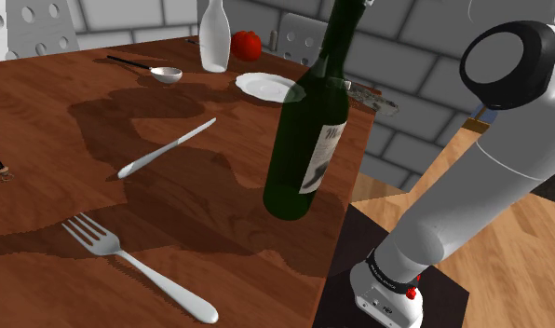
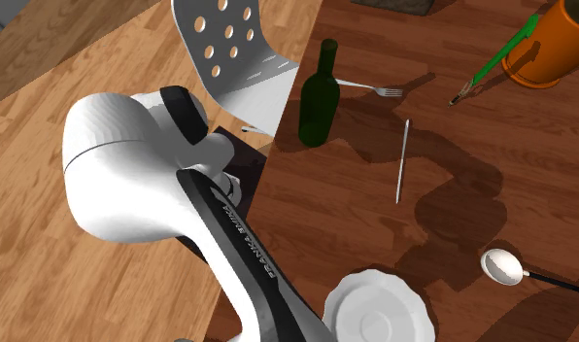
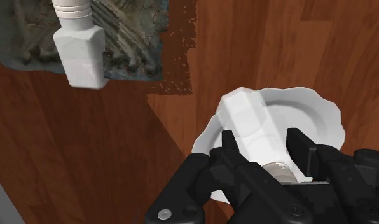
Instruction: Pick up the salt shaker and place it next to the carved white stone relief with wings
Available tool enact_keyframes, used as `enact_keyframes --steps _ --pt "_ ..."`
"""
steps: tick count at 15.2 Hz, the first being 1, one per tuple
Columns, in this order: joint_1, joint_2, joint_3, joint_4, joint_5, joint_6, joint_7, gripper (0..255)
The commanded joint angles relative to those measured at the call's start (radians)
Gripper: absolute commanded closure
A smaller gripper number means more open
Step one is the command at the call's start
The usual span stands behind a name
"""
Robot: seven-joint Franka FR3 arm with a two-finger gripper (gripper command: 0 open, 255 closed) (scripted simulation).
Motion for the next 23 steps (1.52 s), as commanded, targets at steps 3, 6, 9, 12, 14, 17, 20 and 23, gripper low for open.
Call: enact_keyframes --steps 3,6,9,12,14,17,20,23 --pt "0.003 -0.022 0.004 -0.079 -0.007 0.059 -0.008 255" --pt "0.004 -0.034 0.007 -0.134 -0.01 0.102 -0.014 255" --pt "0.005 -0.043 0.009 -0.185 -0.012 0.143 -0.021 255" --pt "0.005 -0.051 0.01 -0.237 -0.013 0.188 -0.03 255" --pt "0.005 -0.051 0.01 -0.237 -0.013 0.188 -0.03 255" --pt "0.005 -0.051 0.01 -0.237 -0.013 0.188 -0.03 255" --pt "0.005 -0.051 0.01 -0.237 -0.013 0.188 -0.03 255" --pt "0.005 -0.051 0.01 -0.237 -0.013 0.188 -0.03 0"
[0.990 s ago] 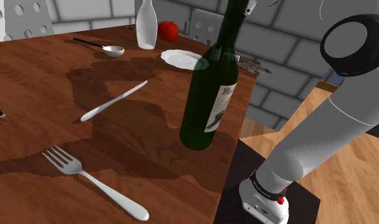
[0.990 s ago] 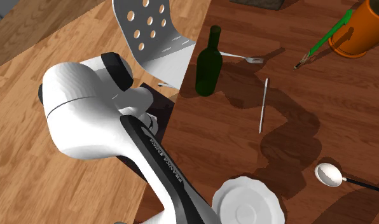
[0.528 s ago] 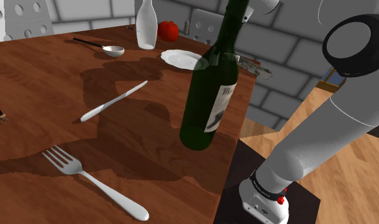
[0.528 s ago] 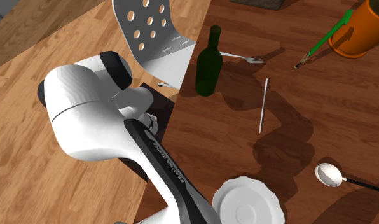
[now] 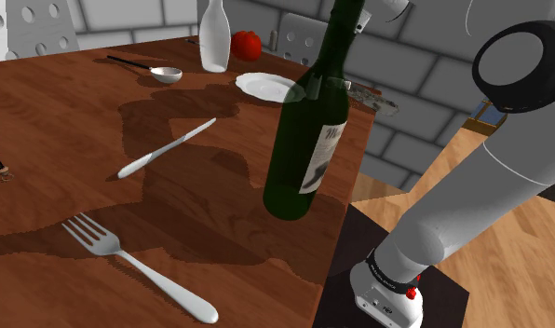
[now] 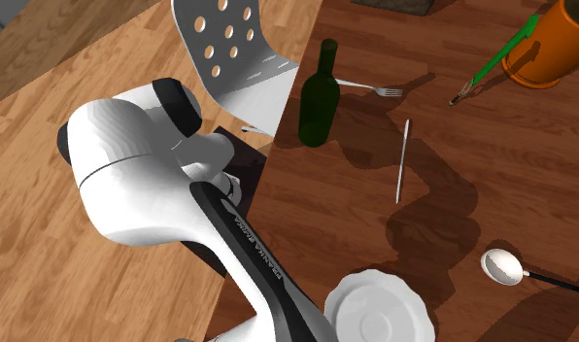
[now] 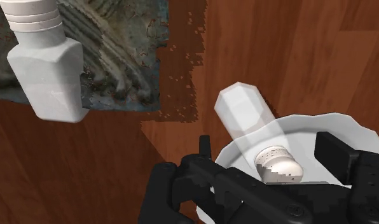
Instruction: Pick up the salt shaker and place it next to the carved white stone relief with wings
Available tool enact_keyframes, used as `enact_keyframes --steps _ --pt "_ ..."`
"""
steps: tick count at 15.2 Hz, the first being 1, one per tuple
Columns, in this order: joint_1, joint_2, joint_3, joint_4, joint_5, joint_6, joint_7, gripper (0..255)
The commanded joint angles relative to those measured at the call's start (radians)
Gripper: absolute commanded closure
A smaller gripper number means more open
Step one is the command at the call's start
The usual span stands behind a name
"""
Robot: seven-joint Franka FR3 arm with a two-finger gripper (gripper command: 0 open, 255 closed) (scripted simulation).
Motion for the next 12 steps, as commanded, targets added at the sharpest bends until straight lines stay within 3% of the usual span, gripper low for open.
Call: enact_keyframes --steps 1,3,7,12 --pt "0.0 0.0 0.0 0.0 0.0 0.0 0.0 0" --pt "0.0 0.0 0.0 0.0 0.0 0.0 0.0 0" --pt "-0.012 0.017 -0.017 0.144 0.003 -0.131 0.001 0" --pt "-0.012 0.017 -0.017 0.144 0.003 -0.131 0.001 0"
